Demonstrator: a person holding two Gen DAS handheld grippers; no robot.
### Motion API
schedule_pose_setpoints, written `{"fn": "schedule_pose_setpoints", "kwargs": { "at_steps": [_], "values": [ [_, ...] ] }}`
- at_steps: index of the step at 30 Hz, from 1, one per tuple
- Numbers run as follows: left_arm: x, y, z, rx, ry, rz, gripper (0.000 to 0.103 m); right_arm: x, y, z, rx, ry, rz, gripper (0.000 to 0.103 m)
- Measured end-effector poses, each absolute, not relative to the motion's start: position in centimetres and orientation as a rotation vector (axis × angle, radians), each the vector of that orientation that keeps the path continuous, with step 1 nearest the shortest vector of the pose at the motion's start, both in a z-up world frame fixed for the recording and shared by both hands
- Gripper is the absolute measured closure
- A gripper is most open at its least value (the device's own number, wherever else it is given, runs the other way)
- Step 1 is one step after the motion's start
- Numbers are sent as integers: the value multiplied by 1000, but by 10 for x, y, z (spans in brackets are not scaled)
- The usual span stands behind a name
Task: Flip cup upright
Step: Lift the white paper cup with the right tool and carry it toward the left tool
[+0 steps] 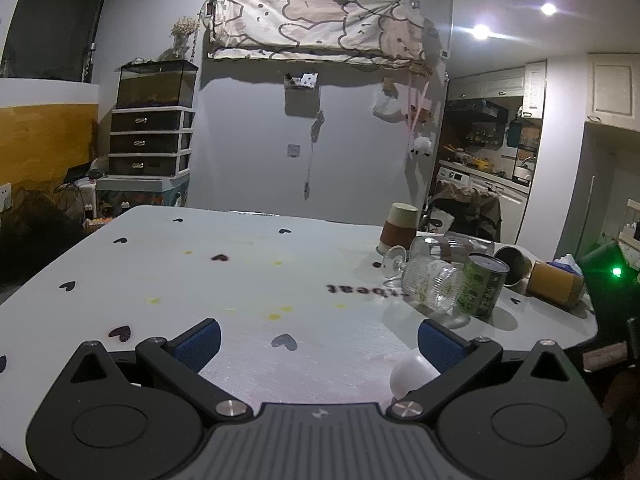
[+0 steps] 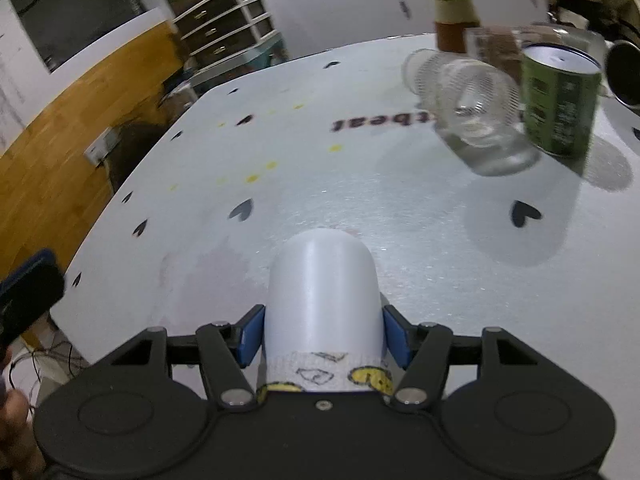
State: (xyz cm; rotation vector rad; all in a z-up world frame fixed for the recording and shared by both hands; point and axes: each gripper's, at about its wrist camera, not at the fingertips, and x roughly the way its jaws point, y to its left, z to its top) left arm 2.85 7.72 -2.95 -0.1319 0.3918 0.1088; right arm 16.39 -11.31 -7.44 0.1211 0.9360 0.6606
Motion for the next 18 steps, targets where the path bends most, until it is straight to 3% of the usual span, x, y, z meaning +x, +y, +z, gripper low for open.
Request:
{"fn": "schedule_pose_setpoints", "kwargs": {
  "at_steps": [8, 11, 18],
  "values": [
    [67, 86, -39, -131, 443, 109, 0, 159, -103, -75, 70, 899, 735, 39],
    [88, 88, -43, -123, 470, 105, 0, 150, -106, -72, 23, 846, 756, 30],
    [134, 79, -53, -104, 532, 42, 0, 126, -114, -71, -114, 770, 741, 29]
  ]
}}
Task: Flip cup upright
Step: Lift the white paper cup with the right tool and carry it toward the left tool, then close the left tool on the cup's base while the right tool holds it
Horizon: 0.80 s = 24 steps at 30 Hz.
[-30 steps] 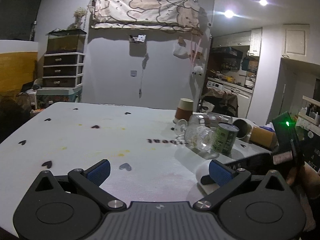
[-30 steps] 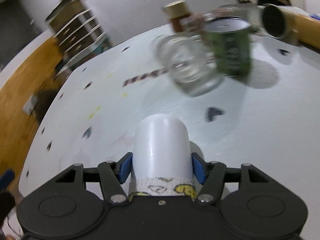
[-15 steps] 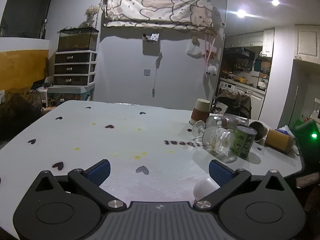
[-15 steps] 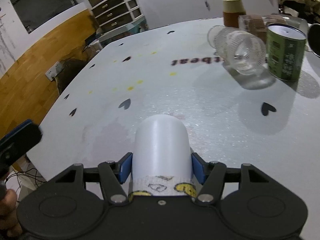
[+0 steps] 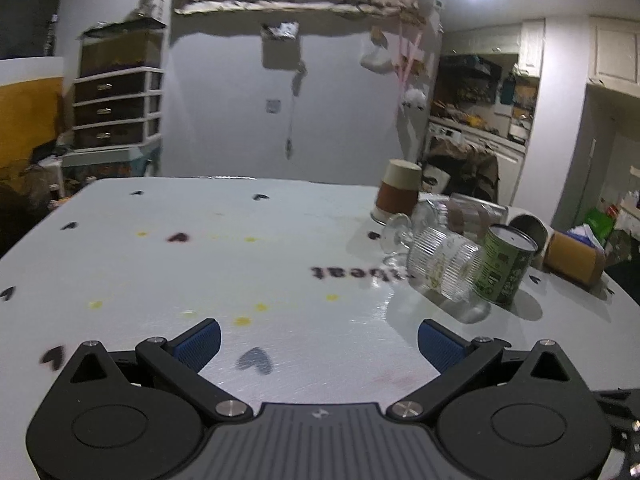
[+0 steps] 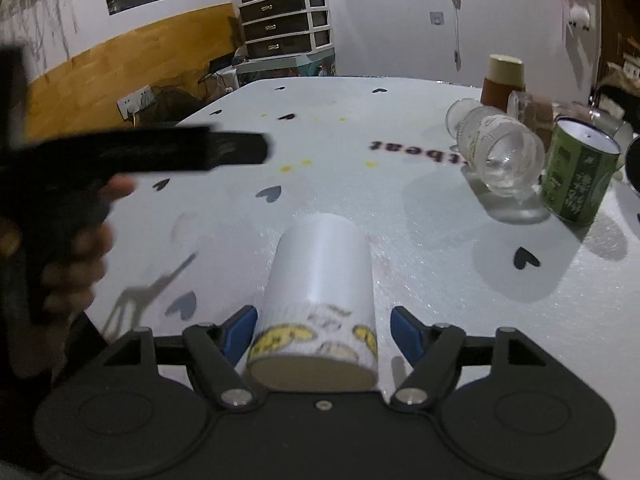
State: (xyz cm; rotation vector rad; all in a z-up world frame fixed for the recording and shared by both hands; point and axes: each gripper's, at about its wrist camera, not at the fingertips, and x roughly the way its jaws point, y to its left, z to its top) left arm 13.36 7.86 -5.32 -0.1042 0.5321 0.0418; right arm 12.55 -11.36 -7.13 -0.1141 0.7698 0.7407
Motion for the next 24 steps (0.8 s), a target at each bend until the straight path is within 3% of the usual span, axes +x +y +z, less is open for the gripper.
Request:
{"fn": "schedule_pose_setpoints", "kwargs": {
  "at_steps": [14, 24],
  "values": [
    [173, 68, -82, -15, 659, -50, 0, 95, -107, -77, -301, 683, 748, 30],
    [158, 82, -85, 24, 701, -101, 0, 103, -145, -75, -221, 682, 579, 27]
  ]
}}
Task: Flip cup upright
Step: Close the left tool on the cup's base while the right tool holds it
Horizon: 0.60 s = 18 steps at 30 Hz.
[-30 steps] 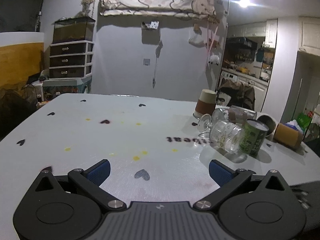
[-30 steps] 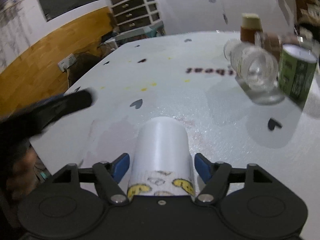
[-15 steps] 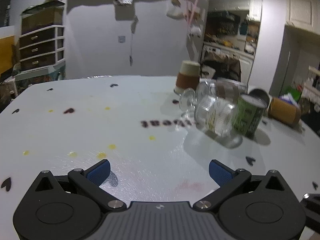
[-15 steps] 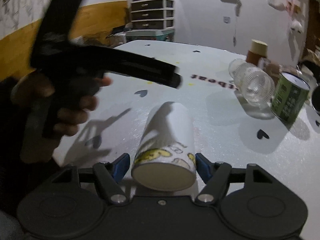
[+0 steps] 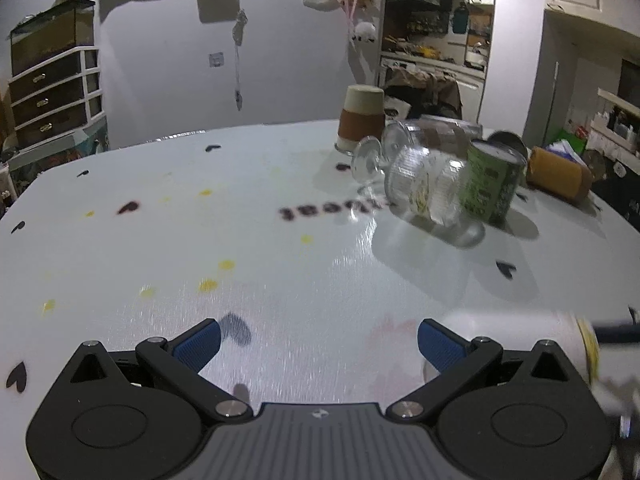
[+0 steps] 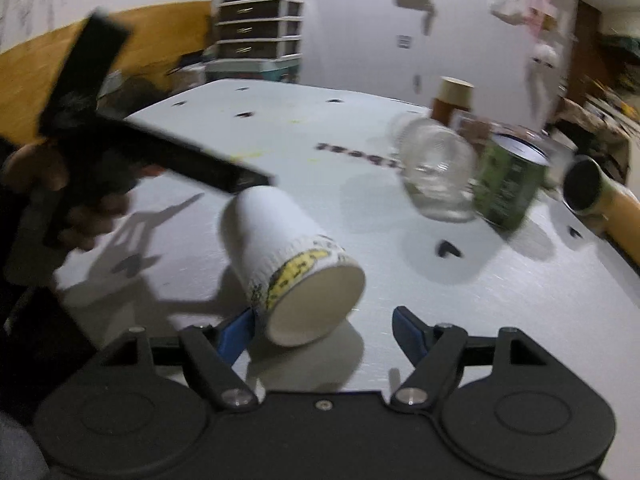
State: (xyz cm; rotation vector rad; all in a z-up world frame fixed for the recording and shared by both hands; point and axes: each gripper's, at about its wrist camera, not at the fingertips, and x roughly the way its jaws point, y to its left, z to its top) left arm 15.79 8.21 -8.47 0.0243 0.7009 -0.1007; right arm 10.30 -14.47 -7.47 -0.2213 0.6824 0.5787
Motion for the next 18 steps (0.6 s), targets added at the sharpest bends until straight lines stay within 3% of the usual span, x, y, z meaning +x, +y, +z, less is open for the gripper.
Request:
{"fn": "schedule_pose_setpoints", "kwargs": {
  "at_steps": [8, 13, 18],
  "values": [
    [153, 83, -89, 47, 720, -127, 0, 128, -164, -83, -93, 676, 484, 27],
    [189, 92, -75, 11, 702, -131, 0, 135, -166, -89, -69, 695, 474, 28],
    [237, 88, -84, -28, 813, -235, 0, 138, -167, -94, -60, 704, 468, 28]
  ]
}}
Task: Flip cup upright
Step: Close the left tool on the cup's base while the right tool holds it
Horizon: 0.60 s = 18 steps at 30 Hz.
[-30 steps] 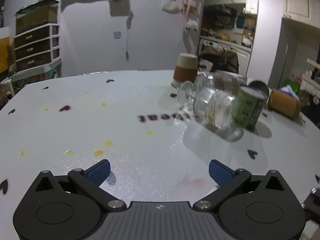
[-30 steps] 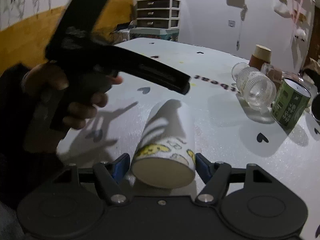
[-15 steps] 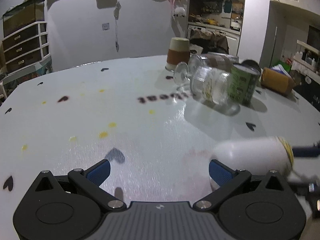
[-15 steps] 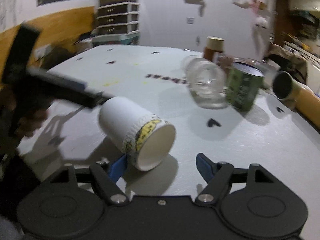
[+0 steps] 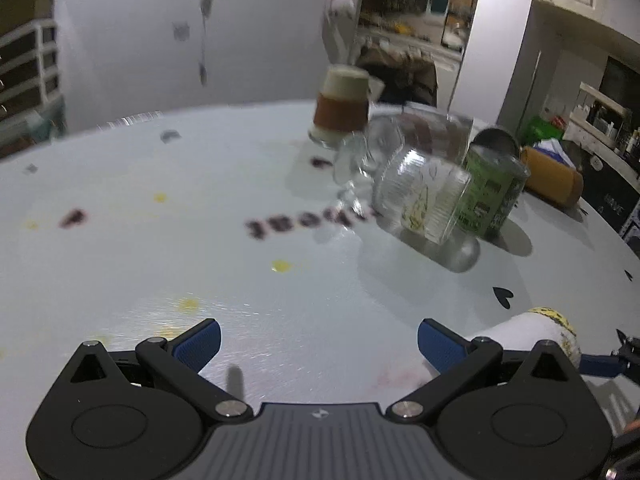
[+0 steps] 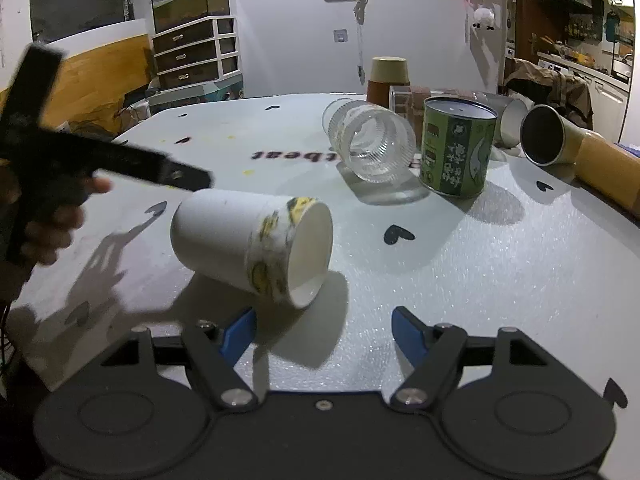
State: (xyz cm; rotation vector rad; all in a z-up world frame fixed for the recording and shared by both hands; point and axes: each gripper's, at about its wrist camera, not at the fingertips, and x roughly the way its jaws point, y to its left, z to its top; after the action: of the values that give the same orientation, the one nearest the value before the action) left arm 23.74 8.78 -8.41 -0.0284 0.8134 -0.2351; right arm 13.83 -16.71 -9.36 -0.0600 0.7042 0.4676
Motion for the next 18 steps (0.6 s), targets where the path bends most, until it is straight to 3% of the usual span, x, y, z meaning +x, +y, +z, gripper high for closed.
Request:
{"fn": "schedule_pose_setpoints", "kwargs": {
  "at_steps": [18],
  "values": [
    [194, 60, -90, -6, 899, -392, 0, 158, -193, -98, 105, 695, 334, 30]
  ]
}}
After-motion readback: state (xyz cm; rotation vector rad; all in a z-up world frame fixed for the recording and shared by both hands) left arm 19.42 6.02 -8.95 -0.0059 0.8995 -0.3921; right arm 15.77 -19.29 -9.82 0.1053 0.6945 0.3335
